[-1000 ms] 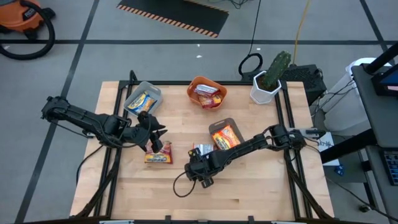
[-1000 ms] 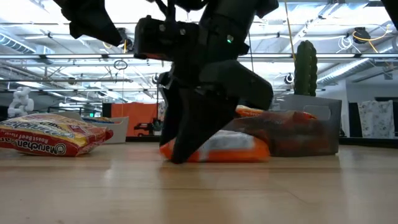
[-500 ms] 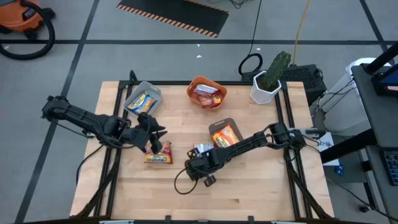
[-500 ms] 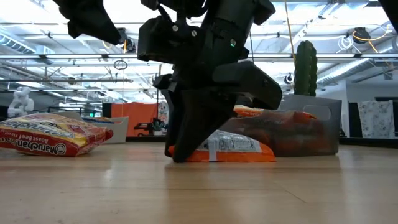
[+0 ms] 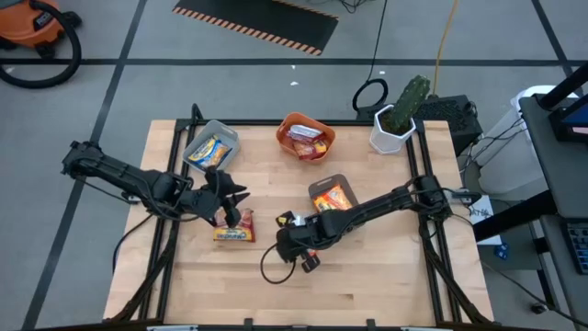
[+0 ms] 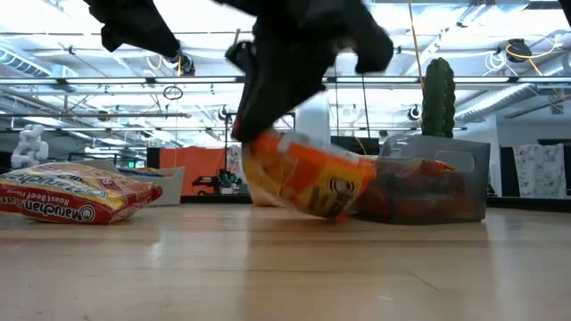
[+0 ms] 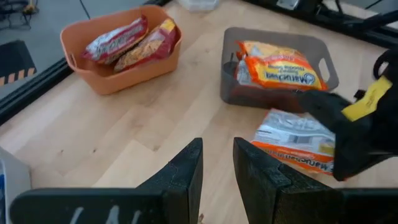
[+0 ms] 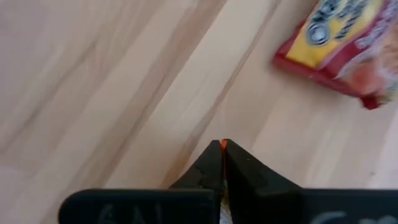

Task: Sort Maruchan noodles
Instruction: Put the orange noodle pack into the black bin

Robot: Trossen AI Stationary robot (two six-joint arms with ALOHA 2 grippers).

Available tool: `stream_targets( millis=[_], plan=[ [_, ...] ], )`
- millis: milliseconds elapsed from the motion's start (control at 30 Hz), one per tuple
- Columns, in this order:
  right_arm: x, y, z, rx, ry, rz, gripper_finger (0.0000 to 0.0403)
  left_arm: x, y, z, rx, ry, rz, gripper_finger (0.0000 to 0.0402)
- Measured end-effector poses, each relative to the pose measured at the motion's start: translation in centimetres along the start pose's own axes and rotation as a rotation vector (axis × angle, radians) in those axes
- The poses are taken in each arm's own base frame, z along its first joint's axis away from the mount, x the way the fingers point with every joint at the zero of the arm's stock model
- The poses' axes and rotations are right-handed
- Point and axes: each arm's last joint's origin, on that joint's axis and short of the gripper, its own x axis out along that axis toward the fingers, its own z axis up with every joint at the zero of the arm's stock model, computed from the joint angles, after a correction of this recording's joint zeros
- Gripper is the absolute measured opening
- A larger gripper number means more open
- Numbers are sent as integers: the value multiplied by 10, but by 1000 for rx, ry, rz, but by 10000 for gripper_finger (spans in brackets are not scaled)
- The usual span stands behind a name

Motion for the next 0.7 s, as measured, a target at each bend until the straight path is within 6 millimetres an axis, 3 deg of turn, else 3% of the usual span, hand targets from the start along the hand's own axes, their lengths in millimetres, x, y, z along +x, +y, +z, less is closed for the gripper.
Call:
stream_targets(
  millis=[233, 467, 700],
  plan=[
    [-43, 12, 13, 3, -71, -27, 1, 9, -13, 4, 84, -73, -45, 93],
    [-85, 29, 23, -20, -177, -20, 0, 29, -44, -4, 271, -113, -102, 93],
    [-115, 39, 0, -28, -270, -65, 0, 45, -71, -4, 350, -177, -286, 108]
  ],
)
